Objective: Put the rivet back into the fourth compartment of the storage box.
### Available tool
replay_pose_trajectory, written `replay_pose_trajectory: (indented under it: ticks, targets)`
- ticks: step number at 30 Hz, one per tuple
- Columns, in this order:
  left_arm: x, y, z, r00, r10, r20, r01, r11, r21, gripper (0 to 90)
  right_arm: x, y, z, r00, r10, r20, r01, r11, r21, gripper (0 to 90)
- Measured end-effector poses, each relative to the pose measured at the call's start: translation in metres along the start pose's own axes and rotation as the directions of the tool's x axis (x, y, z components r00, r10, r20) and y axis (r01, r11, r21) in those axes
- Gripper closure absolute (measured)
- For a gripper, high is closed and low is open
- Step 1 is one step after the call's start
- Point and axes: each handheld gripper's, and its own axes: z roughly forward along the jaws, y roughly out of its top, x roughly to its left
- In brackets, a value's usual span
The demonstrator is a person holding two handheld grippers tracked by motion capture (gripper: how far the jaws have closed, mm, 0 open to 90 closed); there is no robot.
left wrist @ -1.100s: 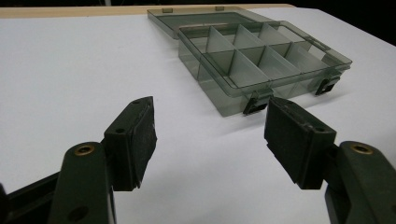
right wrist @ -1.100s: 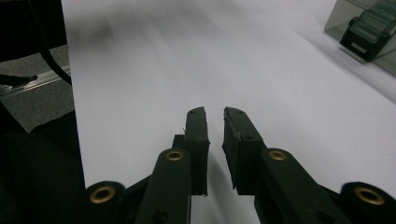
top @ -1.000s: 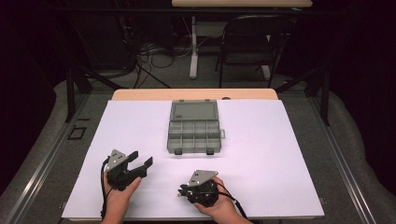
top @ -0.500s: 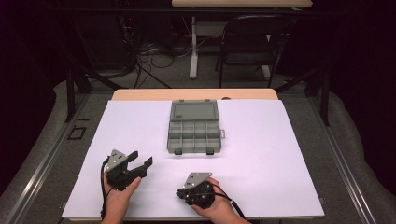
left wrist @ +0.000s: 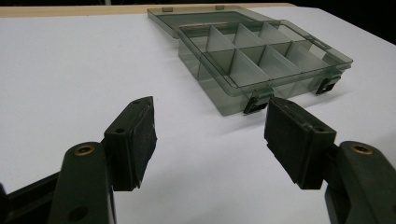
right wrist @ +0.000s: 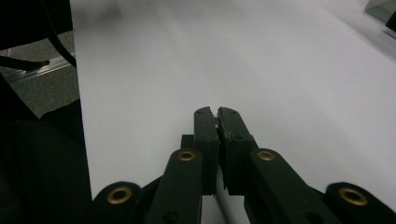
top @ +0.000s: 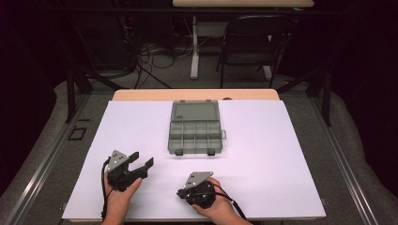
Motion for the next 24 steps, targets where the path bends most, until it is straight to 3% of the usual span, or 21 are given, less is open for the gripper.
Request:
replay_pose_trajectory:
  ticks: [12,24]
  targets:
    - [0.0,0.0,0.0,1.0,-0.002,-0.001,0.002,1.0,-0.002,34.0,-0.004,0.001,-0.007,1.0,0.008,0.004,-0.008,0.9994,-0.033,86.8]
    - [0.001,0.0,0.0,1.0,-0.006,-0.003,0.006,0.9999,-0.009,34.0,-0.014,0.003,-0.024,0.998,0.043,0.046,-0.039,0.9957,-0.084,86.8]
